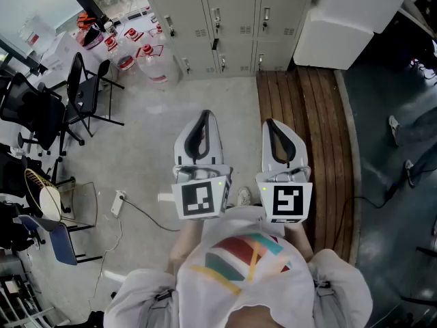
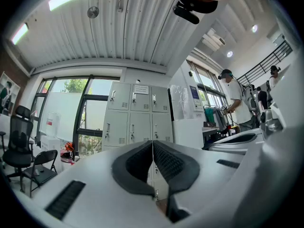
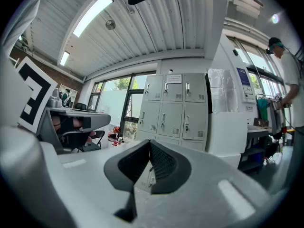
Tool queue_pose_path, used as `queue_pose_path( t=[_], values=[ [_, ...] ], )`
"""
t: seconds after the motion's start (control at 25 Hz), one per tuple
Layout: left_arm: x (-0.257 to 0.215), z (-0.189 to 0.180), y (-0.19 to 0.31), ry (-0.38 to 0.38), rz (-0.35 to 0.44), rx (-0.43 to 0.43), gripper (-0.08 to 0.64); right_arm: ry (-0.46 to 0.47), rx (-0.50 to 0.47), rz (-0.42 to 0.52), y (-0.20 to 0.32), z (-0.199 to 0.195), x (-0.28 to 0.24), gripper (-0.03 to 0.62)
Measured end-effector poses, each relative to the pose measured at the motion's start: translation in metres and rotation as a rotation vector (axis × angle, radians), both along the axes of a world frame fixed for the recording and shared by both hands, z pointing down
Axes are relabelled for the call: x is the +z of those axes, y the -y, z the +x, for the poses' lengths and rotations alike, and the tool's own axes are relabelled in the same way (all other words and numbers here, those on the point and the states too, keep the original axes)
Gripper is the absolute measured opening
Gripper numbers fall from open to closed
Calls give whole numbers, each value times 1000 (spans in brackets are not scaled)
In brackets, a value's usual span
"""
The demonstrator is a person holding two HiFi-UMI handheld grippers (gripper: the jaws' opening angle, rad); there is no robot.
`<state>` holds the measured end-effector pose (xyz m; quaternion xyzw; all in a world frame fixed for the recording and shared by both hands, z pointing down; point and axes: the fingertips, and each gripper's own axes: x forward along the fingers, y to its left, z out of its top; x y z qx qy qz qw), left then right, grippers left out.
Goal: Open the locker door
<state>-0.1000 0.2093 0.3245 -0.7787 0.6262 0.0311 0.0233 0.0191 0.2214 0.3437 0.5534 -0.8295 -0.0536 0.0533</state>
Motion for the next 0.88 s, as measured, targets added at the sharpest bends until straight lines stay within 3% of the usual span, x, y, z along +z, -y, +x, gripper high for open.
queue_pose_path(
  t=[0.44,0.68,0.88],
  values=[
    [-8,8,1,22,8,11,15,1,17,-27,-3,8,7,5],
    [-9,16,8,32,-1,12,16,69,29,3,5,21,1,5],
    [-4,19,10,28,-6,7,16,75,-1,-16,7,21,8,5]
  ],
)
